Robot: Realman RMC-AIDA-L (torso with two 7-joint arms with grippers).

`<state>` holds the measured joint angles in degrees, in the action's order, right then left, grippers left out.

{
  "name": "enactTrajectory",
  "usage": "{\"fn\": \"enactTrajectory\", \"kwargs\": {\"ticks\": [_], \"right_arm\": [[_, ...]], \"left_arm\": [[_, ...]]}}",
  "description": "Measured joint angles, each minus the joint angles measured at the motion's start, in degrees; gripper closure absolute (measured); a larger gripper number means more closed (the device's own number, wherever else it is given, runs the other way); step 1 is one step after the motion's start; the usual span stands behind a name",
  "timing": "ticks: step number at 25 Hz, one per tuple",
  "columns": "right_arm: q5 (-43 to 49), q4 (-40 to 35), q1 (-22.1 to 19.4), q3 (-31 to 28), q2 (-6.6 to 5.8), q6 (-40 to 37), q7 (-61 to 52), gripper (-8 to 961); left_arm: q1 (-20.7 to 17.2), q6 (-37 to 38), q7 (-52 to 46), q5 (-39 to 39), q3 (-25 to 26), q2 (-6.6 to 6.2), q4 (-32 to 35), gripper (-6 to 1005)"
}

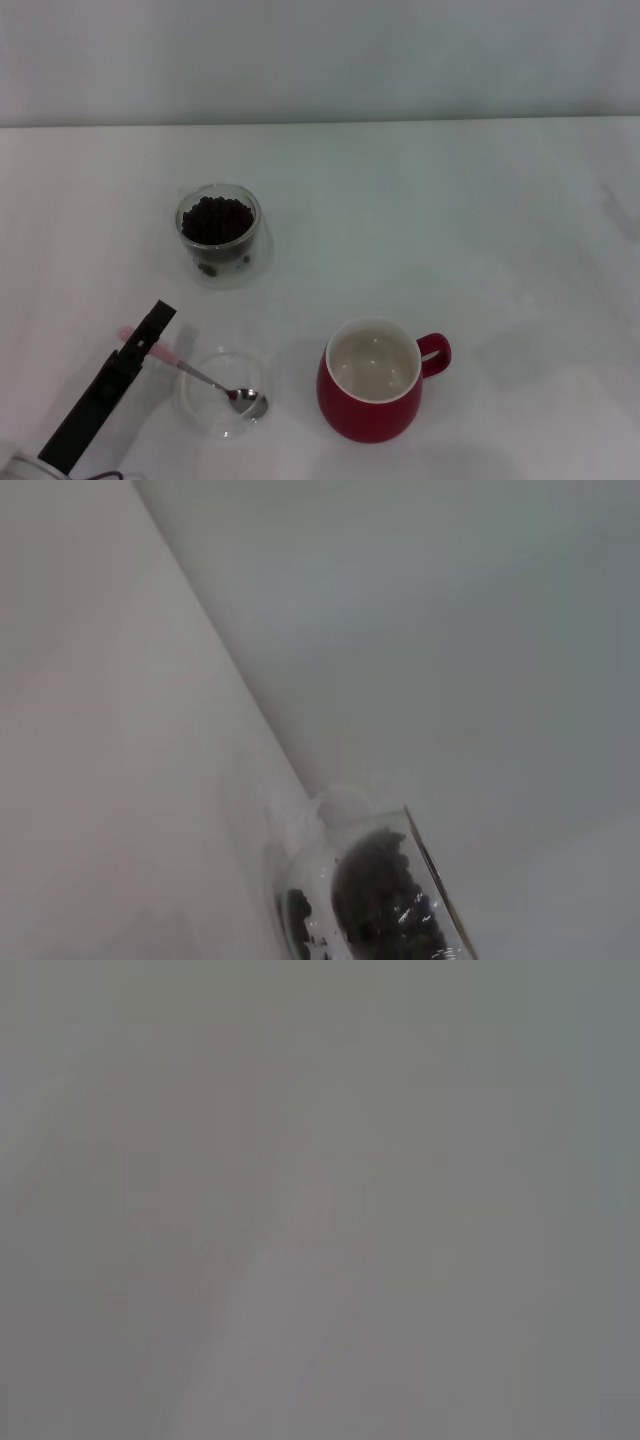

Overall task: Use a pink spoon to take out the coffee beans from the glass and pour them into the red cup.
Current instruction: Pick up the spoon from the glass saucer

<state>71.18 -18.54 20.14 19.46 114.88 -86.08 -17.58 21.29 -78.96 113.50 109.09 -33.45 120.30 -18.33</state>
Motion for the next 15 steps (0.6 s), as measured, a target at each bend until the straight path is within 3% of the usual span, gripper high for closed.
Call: {"fn": "enactTrajectory", "kwargs": {"ticks": [15], "right_arm": [[-0.2, 1.3, -0.1, -0.2, -0.01, 0.1, 1.0, 268]], "left_arm": [[-0.3, 2.8, -0.4, 0.0, 1.0, -0.13, -0.5, 384]]}}
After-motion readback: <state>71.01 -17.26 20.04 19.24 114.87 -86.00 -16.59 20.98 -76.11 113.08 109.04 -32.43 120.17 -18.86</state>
